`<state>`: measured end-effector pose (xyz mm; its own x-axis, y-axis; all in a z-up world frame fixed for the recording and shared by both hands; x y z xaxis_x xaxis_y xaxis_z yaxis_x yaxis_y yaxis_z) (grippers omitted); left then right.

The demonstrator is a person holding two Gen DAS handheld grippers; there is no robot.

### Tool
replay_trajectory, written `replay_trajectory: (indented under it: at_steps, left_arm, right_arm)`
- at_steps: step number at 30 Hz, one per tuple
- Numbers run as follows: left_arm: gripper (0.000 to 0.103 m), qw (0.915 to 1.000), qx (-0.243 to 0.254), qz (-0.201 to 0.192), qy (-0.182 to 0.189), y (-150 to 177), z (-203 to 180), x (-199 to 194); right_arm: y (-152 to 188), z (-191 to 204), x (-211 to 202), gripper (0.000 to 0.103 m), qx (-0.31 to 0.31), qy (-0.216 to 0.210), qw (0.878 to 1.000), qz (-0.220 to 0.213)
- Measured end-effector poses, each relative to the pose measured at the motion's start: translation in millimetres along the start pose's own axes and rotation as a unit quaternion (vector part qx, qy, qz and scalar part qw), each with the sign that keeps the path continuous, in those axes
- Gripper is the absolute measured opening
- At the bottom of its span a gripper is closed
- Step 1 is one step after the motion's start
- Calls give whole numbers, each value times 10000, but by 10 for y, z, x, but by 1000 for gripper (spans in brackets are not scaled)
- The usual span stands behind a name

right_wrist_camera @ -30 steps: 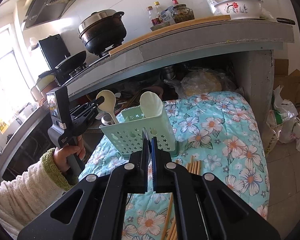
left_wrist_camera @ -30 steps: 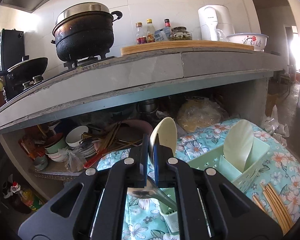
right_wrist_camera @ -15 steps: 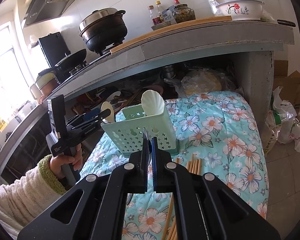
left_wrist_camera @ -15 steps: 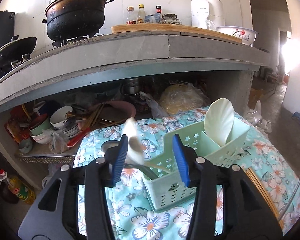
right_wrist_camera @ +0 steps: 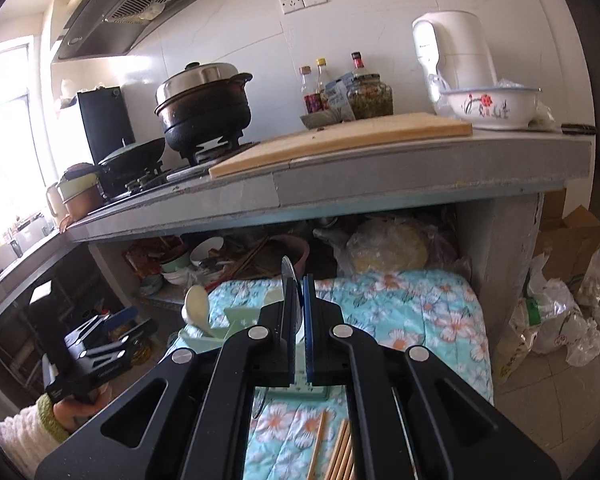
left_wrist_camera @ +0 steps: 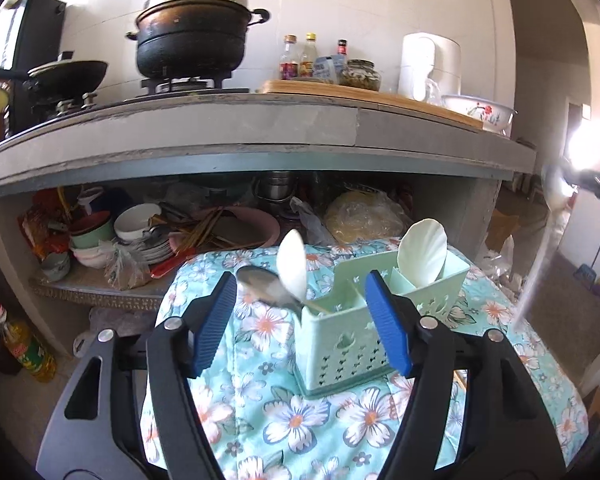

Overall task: Organize utensils
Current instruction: 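Lower the metal spoon into the green holder and open the right tool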

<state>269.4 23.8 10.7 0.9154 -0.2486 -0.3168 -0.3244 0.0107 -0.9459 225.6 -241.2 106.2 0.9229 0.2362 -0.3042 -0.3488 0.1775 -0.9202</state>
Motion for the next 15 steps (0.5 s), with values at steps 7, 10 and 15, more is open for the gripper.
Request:
replay_trajectory:
  at_steps: [7,10,15]
  left_arm:
    - [67,9990,-372,132,-230,257,255,-354]
    - [67,9981,-474,218,-319,395,354,-464]
    - [67,9966,-603,362,-437,602,487,-596]
  right_arm:
    - [-399,46,493,4,-367,-15,9977,-562]
    - [-375,101,755,4,-643,48,9962,-593]
    - [-132,206,1085,4,-1123,103,9927,-424]
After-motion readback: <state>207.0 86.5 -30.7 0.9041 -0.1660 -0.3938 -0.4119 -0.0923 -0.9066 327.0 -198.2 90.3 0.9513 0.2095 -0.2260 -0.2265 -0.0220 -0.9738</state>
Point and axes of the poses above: each gripper's, at about its wrist camera, not at the fingertips, and x roughly the way its jaws point, z to its left, y to its underside, the point moved 7 cm from there along x, roughly the way its jaws point, and after that the axes turned 7 degrees about -z, right-handed, at the moved point
